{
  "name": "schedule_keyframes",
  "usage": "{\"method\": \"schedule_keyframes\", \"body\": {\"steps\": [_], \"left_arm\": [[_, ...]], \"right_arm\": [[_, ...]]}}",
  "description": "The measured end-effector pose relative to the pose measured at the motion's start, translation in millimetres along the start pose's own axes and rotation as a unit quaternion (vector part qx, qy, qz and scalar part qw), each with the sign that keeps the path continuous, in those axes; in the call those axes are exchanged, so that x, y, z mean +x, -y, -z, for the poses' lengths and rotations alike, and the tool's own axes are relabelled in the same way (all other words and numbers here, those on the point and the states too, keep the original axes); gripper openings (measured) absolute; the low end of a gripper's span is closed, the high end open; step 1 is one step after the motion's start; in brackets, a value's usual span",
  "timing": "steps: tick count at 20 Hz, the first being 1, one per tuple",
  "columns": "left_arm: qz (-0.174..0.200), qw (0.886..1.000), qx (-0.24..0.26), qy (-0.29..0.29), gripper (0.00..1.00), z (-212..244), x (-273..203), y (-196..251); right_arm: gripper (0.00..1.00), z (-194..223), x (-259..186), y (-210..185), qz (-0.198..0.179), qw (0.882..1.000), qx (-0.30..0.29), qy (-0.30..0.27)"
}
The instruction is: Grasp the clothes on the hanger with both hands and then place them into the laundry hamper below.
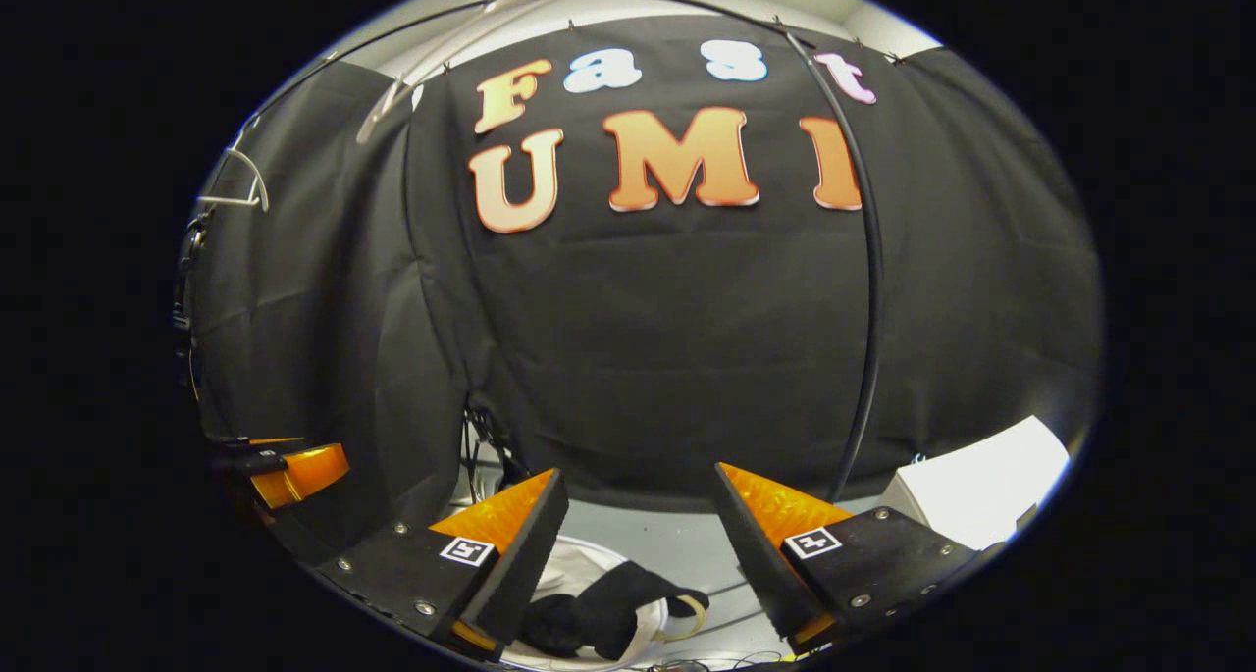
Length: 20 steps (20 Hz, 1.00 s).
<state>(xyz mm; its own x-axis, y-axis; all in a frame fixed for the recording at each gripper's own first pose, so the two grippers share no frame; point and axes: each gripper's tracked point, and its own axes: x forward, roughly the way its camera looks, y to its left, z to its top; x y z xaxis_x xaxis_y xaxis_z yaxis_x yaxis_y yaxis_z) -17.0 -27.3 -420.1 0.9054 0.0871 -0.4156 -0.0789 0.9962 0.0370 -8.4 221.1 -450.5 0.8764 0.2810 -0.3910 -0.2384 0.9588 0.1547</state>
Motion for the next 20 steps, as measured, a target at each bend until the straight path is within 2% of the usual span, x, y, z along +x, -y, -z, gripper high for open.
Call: {"method": "schedule_keyframes", "body": {"steps": [3, 5, 6, 7, 11, 13, 15, 16, 20], "left_arm": [[0.002, 0.999, -0.008, 0.033, 0.90, -45.9, -22.2, 1.2], [0.005, 0.999, 0.006, 0.053, 0.90, -72.6, -36.9, 1.9], [0.005, 0.998, 0.012, 0.059, 0.90, -85.9, -44.3, 3.2], [0.004, 0.997, 0.017, 0.069, 0.96, -100.0, -51.7, 2.8], [0.009, 0.994, 0.016, 0.110, 0.98, -147.7, -68.3, 6.3], [0.013, 0.992, 0.007, 0.123, 0.99, -169.8, -78.1, 4.0], [0.008, 0.990, 0.012, 0.140, 0.96, -188.8, -87.0, -3.0], [0.003, 0.989, 0.017, 0.149, 0.96, -197.2, -87.6, -6.9], [0.010, 0.984, 0.015, 0.175, 0.94, -225.5, -100.8, -6.4]], "right_arm": [[0.92, -49.5, -15.6, -6.0, -0.006, 0.999, -0.016, 0.038], [0.92, -78.9, -30.3, -12.4, -0.012, 0.998, -0.027, 0.060], [0.92, -88.1, -37.5, -15.6, -0.013, 0.997, -0.031, 0.064], [0.92, -97.5, -40.3, -20.4, -0.017, 0.997, -0.036, 0.069], [0.92, -130.5, -54.6, -28.8, -0.020, 0.995, -0.039, 0.091], [0.84, -153.8, -65.7, -32.2, -0.025, 0.993, -0.038, 0.105], [0.84, -177.2, -73.5, -34.5, -0.026, 0.991, -0.044, 0.122], [1.00, -186.7, -76.8, -34.6, -0.026, 0.990, -0.048, 0.129], [1.00, -206.0, -95.5, -41.7, -0.036, 0.988, -0.043, 0.143]]}}
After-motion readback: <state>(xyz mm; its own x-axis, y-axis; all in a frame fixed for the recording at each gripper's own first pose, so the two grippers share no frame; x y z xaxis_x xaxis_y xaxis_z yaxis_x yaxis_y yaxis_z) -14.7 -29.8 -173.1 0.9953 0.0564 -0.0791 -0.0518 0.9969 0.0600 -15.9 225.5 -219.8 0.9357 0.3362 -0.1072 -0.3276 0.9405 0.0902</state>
